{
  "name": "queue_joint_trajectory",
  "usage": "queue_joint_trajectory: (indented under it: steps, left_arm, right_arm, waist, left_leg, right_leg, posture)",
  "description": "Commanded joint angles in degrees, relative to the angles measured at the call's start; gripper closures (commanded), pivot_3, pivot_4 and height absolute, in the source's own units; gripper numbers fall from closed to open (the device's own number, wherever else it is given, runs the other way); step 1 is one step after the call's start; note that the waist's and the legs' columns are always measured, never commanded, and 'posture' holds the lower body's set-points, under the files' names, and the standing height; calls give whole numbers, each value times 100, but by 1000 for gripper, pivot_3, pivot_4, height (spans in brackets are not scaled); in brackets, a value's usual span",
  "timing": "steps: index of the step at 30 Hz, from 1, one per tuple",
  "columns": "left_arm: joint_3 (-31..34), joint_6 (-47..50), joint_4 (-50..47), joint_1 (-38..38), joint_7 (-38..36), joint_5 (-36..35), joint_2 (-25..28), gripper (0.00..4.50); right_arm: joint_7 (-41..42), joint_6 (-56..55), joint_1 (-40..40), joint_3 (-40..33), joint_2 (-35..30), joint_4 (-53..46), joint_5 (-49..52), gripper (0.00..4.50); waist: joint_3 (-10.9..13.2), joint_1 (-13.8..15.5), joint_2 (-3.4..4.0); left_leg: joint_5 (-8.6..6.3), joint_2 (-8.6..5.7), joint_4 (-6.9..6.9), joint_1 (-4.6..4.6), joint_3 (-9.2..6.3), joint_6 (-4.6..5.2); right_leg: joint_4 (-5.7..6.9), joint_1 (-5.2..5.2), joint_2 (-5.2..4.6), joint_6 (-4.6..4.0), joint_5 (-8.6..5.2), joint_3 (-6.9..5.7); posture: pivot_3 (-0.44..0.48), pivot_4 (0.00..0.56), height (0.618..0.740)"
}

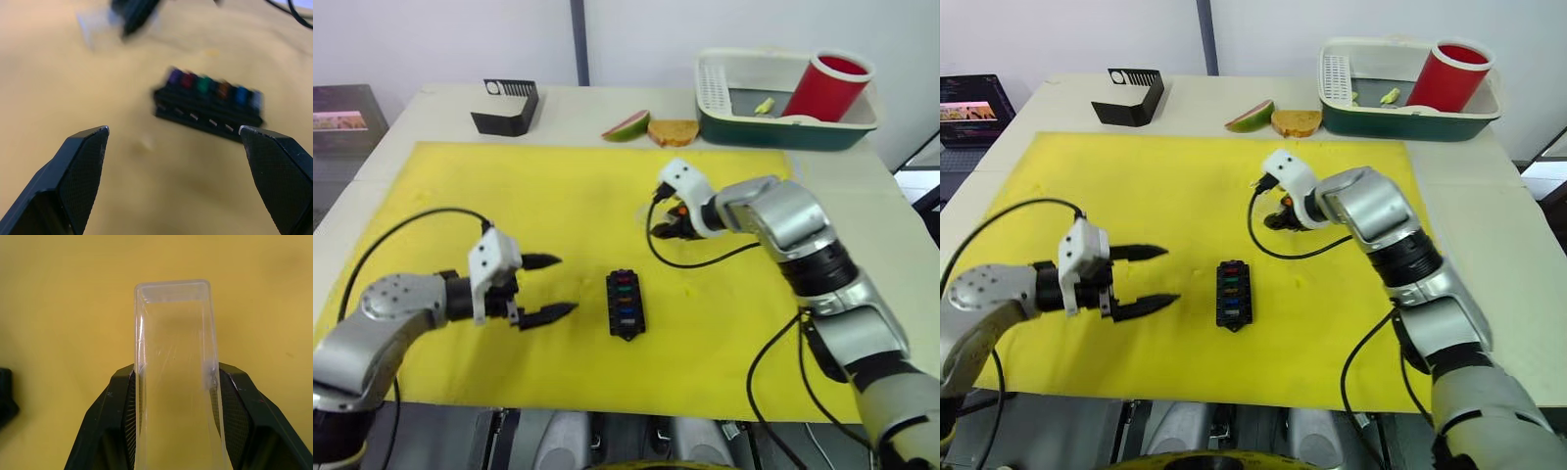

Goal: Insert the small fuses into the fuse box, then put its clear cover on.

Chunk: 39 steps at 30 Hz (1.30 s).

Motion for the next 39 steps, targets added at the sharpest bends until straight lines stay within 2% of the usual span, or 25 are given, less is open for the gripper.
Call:
queue_joint_trajectory:
  steps: [1,5,9,14,27,33,39]
  left_arm:
    - [43,44,-696,504,192,-68,3,0]
    - [-438,178,-1229,1073,848,143,-344,0]
    - [-996,231,-1377,1116,1761,657,-877,0]
    - [-1582,348,-1482,1161,2492,1042,-1380,0]
    - [-2545,488,-1187,935,3560,1943,-2094,0]
    - [-2607,452,-1093,825,3883,2313,-2336,0]
    - [-2130,462,-1183,860,3554,2128,-2008,0]
  right_arm:
    - [157,10,126,-230,-286,-446,145,2823]
    - [151,128,239,-322,-430,-601,227,2823]
    - [155,252,244,-379,-489,-765,330,2823]
    - [233,458,165,-412,-586,-1040,537,2823]
    - [126,604,76,-474,-750,-1173,733,2823]
    - [86,630,83,-468,-784,-1202,777,2823]
    - [42,620,100,-465,-767,-1201,810,2823]
  waist:
    - [0,-3,0]
    - [0,-12,2]
    - [0,5,1]
    - [0,12,1]
    - [-1,34,0]
    - [-1,26,0]
    - [-1,5,0]
  left_leg:
    - [0,0,0,-1,0,0]
    - [-1,0,-4,2,0,1]
    - [-1,1,-7,3,-2,0]
    - [-2,0,-8,2,-2,3]
    - [-3,0,-7,3,-2,4]
    - [-3,0,-6,4,-2,6]
    - [-3,1,-6,5,-2,6]
  right_leg:
    - [-1,0,-1,0,0,0]
    - [0,0,-2,-1,-1,2]
    - [1,0,-2,-1,0,1]
    - [-1,-1,-2,-1,0,1]
    - [-3,3,-2,-1,0,1]
    - [-3,5,-2,-1,0,0]
    - [-2,5,-1,-1,0,0]
  posture:
    - [0,150,740]
    - [0,150,740]
    - [0,150,740]
    - [0,150,740]
    - [0,150,740]
    - [0,150,740]
    - [0,150,740]
